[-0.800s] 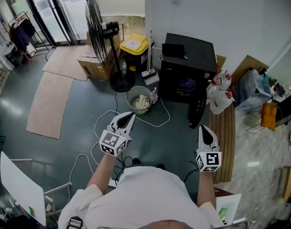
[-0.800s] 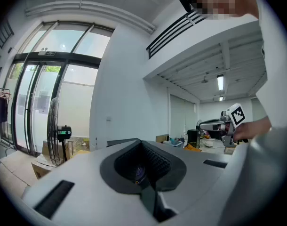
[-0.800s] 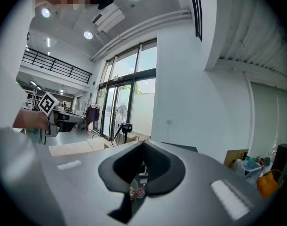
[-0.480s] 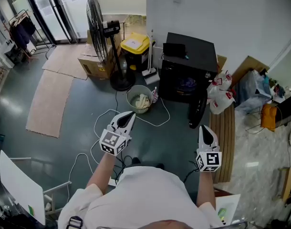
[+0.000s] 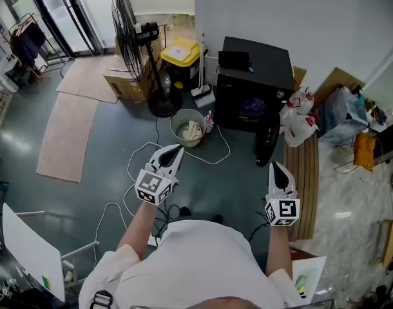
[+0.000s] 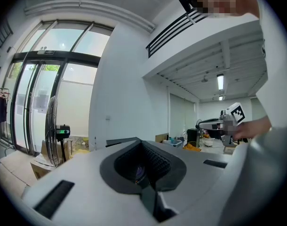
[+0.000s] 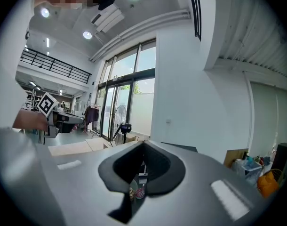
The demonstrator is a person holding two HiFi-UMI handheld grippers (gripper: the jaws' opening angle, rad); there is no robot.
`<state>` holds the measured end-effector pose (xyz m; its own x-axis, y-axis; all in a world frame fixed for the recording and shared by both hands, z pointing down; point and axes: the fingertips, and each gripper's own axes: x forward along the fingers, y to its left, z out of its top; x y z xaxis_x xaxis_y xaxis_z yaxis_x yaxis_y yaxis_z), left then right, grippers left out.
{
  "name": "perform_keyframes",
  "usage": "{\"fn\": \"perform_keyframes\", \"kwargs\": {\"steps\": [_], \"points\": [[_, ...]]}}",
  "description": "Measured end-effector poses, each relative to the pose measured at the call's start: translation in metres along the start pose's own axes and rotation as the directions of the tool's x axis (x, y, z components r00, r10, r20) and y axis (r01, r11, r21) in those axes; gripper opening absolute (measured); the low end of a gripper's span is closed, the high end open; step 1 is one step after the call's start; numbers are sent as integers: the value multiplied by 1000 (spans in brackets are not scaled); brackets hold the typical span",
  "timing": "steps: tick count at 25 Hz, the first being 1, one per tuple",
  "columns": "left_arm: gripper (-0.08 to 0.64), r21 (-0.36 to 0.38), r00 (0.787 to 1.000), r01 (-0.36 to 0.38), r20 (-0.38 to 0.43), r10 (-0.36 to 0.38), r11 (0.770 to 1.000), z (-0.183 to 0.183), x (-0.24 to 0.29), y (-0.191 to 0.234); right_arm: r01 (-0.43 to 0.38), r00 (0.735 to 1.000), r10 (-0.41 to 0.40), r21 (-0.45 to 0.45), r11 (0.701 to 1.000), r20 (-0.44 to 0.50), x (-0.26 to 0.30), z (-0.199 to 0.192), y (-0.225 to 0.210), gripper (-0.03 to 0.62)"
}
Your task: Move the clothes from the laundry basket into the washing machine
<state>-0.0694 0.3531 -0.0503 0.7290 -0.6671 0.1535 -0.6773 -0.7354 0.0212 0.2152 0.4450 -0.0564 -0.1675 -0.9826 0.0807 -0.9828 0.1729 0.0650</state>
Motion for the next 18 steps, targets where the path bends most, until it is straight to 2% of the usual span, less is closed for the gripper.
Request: {"fn": "perform_keyframes", "kwargs": {"steps": [18], "points": [[6,2,998,-66,3,66,998,-5,30,-41,-60,998,60,20,998,27,-3,-17,-63,11]]}}
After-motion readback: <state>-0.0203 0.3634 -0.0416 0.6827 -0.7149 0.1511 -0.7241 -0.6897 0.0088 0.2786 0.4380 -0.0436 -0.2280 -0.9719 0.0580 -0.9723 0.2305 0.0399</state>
